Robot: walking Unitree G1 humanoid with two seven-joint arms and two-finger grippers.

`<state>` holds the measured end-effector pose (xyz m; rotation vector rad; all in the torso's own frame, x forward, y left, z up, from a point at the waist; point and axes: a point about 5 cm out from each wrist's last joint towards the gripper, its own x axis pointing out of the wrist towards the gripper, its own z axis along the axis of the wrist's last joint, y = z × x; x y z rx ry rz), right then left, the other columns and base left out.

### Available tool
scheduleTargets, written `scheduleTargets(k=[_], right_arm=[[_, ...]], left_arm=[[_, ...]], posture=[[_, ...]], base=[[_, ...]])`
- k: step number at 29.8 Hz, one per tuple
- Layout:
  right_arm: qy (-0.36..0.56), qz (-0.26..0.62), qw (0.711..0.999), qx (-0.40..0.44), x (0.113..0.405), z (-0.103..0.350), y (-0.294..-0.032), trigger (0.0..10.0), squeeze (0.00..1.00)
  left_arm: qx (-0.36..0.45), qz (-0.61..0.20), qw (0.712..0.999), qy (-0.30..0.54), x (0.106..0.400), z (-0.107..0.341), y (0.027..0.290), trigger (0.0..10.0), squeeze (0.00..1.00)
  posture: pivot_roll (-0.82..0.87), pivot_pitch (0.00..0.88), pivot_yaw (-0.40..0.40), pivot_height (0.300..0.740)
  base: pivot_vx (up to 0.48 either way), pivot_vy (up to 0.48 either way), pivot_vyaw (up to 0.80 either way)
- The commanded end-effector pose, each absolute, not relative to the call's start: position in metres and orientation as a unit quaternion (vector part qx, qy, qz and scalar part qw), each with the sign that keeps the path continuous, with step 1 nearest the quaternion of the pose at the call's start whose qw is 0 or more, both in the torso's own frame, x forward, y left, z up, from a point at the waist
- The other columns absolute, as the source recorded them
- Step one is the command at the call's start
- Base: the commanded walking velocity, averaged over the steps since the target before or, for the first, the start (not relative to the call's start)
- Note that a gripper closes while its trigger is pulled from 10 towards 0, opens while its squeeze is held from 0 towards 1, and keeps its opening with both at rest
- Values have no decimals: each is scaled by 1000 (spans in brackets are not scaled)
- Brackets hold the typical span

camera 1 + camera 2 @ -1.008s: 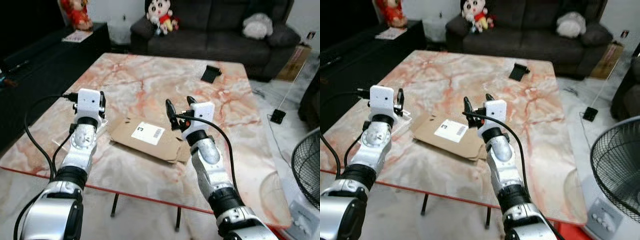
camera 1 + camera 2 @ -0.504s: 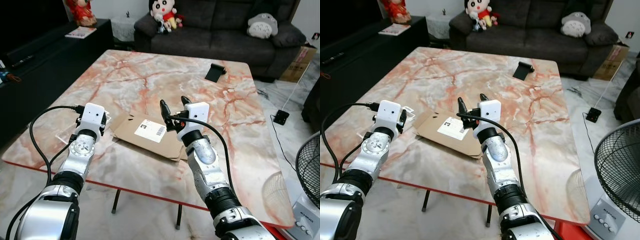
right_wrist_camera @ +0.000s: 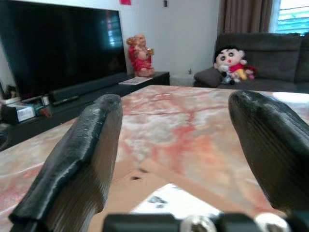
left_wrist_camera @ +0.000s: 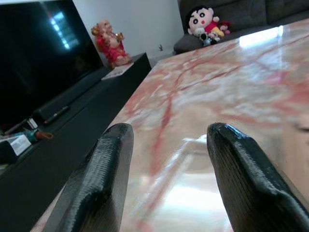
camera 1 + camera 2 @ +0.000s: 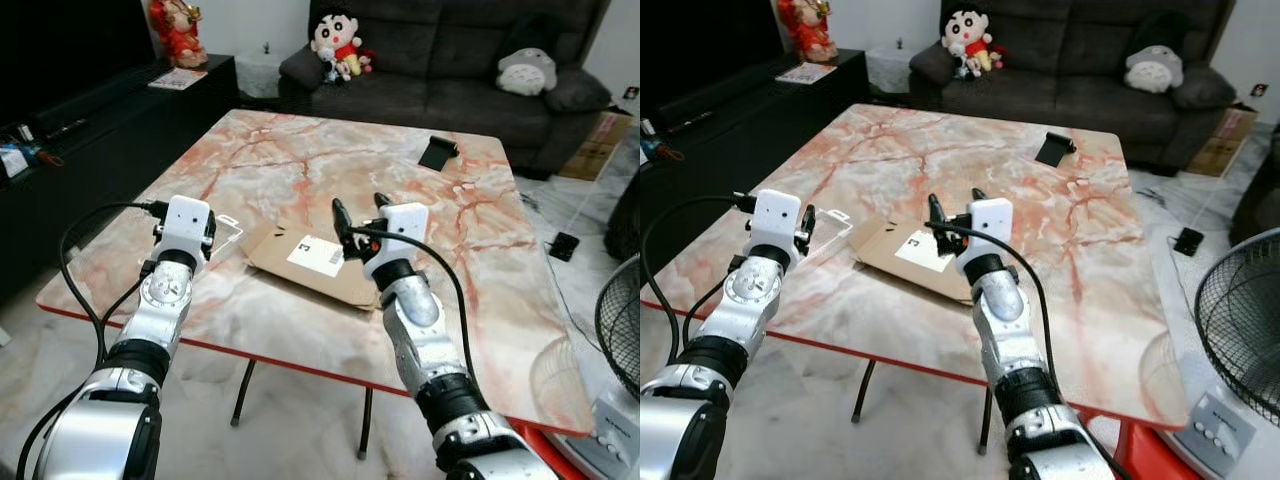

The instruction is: Picking trash to rubbish bin

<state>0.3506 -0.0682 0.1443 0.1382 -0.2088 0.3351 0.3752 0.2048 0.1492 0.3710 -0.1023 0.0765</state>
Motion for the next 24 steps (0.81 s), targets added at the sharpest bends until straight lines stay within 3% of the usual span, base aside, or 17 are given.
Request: scheduleTargets(k=[1, 7, 15, 24], right_arm=[[-101, 168, 978, 69, 353, 147, -67, 10000, 0], [-96, 167, 979, 70, 354, 147, -67, 10000, 0], [-99, 162, 979, 69, 353, 147, -67, 10000, 0], [-98, 157, 980, 73, 353, 146, -68, 10000, 0]], left_arm=[[177, 44, 981, -64, 377, 156, 204, 10000, 0], [178, 45, 981, -67, 377, 158, 205, 10000, 0], [182, 46, 979, -80, 379, 165, 203, 10000, 0], [145, 29, 985, -85, 382, 169, 193, 10000, 0]], posture=[[-39, 20, -12, 740], [-37, 26, -11, 740], [-37, 26, -7, 740], [-34, 25, -4, 740]], base=[[0, 480, 0], [0, 480, -533], [0, 468, 0], [0, 0, 0]])
